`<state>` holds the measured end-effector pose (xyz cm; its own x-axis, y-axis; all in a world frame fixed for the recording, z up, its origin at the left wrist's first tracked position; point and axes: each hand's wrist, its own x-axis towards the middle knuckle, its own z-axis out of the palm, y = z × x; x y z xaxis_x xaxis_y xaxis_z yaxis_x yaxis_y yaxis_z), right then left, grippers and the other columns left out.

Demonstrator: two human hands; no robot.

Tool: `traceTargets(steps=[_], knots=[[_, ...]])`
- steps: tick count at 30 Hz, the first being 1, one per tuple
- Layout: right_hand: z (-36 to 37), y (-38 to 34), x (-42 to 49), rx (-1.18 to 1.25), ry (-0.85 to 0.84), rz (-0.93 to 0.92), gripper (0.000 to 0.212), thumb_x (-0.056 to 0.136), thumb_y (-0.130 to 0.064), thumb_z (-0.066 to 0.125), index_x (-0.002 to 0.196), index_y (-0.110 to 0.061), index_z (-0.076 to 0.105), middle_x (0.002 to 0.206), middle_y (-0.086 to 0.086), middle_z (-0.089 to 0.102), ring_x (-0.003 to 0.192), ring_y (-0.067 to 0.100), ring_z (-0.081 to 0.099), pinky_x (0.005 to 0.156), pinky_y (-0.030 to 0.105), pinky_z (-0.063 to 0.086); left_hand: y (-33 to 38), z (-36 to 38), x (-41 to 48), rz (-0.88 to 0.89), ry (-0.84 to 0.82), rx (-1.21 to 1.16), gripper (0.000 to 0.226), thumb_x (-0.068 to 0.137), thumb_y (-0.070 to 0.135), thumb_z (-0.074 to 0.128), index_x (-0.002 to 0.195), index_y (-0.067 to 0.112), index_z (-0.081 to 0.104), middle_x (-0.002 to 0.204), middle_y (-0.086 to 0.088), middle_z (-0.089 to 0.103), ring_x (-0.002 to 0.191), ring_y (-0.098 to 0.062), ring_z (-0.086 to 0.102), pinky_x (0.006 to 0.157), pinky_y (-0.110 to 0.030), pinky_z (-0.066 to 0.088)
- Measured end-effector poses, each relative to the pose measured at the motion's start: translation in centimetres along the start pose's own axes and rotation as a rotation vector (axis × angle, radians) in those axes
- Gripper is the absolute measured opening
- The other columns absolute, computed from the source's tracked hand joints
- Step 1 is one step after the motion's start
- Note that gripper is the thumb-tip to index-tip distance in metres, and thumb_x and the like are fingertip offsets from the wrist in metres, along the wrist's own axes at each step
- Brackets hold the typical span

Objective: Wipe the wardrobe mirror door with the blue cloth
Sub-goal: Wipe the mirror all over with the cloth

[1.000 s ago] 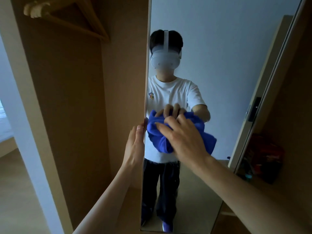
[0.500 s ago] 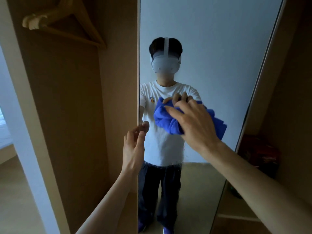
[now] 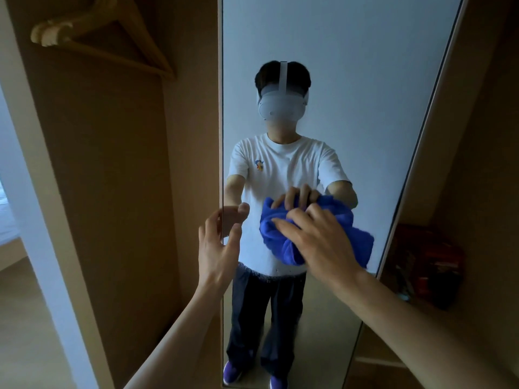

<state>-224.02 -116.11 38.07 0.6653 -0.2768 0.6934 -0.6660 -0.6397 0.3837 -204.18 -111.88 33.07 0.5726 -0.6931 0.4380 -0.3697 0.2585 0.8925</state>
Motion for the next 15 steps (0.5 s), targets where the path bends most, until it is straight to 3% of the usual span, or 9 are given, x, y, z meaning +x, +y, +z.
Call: traceTargets(steps=[3,6,9,15], knots=[[1.2,-0.8,-1.9,0.010,-0.060,-0.013,0.039,0.084,-0.008,0.059,0.121,-0.022,0.063,0.102,0.001,0.063,0.083,0.025,0.051,0.068,0.040,0.042,-0.3,0.5,-0.2,0.003,0.026,0.016,0.043,0.098,0.032,0.059,0.140,0.033,0.048,0.132,0.007,0.045,0.105,0.008,0.050,0.079,-0.020,0.043],[1.0,-0.6,-2.2,0.032,-0.082,-0.008,0.041,0.084,-0.010,0.052,0.121,-0.023,0.063,0.103,0.000,0.064,0.083,0.024,0.052,0.068,0.038,0.041,-0.2,0.9,-0.6,-0.002,0.038,0.039,0.048,0.099,0.031,0.058,0.144,0.035,0.044,0.131,0.010,0.041,0.105,0.001,0.052,0.085,-0.028,0.043],[-0.1,0.4,-1.4,0.076,-0.074,0.027,0.048,0.083,-0.006,0.062,0.127,-0.023,0.063,0.107,0.000,0.064,0.088,0.026,0.053,0.071,0.038,0.039,-0.3,1.5,-1.1,-0.023,0.035,0.066,0.060,0.100,0.033,0.058,0.155,0.031,0.033,0.140,0.006,0.037,0.115,-0.011,0.048,0.090,-0.033,0.042],[-3.9,5.2,2.2,-0.011,0.040,0.095,0.045,0.096,-0.015,0.054,0.140,-0.025,0.055,0.114,0.004,0.060,0.096,0.029,0.051,0.083,0.042,0.039,0.0,2.5,-1.5,-0.035,0.023,0.085,0.074,0.101,0.035,0.056,0.162,0.029,0.015,0.158,0.002,0.029,0.124,-0.007,0.042,0.095,-0.031,0.037]])
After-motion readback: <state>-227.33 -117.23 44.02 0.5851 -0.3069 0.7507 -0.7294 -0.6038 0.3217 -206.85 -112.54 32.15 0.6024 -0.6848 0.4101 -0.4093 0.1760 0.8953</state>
